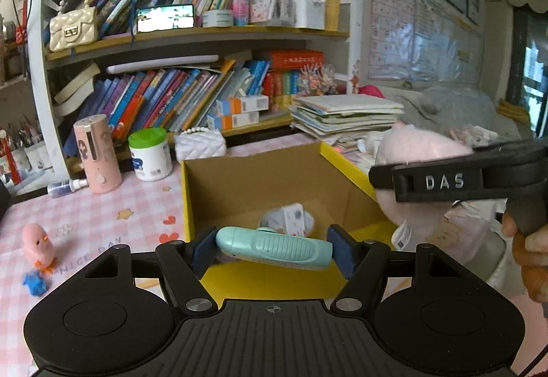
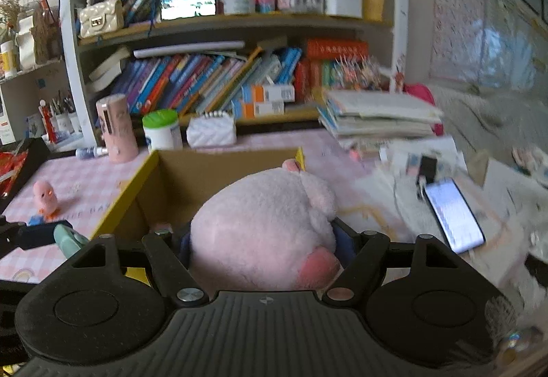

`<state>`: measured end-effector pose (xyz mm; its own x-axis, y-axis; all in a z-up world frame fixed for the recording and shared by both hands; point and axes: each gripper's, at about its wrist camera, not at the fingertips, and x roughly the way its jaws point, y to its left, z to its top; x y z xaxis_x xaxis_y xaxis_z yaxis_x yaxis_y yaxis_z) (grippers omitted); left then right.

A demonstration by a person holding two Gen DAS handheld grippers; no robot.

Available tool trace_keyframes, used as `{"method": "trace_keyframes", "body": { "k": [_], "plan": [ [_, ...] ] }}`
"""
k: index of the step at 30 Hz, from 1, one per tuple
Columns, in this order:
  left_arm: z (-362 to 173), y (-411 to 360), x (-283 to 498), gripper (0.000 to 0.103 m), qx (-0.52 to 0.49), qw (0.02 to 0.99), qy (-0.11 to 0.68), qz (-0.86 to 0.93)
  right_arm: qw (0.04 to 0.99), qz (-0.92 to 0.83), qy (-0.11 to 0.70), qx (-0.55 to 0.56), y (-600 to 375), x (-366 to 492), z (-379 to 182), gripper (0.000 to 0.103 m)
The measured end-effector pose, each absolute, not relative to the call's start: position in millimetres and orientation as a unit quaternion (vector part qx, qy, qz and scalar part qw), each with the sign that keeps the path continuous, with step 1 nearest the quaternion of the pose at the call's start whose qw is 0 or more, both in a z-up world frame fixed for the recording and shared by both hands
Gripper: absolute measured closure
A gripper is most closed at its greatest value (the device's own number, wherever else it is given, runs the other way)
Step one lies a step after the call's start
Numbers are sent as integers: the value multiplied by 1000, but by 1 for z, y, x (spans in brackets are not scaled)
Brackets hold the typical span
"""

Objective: Organize objects
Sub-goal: 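Lower the plush pig and green tube into the box and open both tools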

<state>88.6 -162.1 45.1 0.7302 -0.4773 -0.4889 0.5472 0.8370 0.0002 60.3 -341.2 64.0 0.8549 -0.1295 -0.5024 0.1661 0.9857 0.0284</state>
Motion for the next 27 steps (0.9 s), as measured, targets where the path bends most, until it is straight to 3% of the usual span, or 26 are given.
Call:
{"method": "trace_keyframes", "body": {
  "k": [12, 27],
  "plan": [
    [18, -208, 147, 34, 99, 926, 283, -232, 964, -10, 265, 2, -361, 146, 61, 29],
    [-11, -220, 178, 34, 100, 913, 339, -203, 910, 71, 396, -98, -344, 227, -4, 29]
  ]
}}
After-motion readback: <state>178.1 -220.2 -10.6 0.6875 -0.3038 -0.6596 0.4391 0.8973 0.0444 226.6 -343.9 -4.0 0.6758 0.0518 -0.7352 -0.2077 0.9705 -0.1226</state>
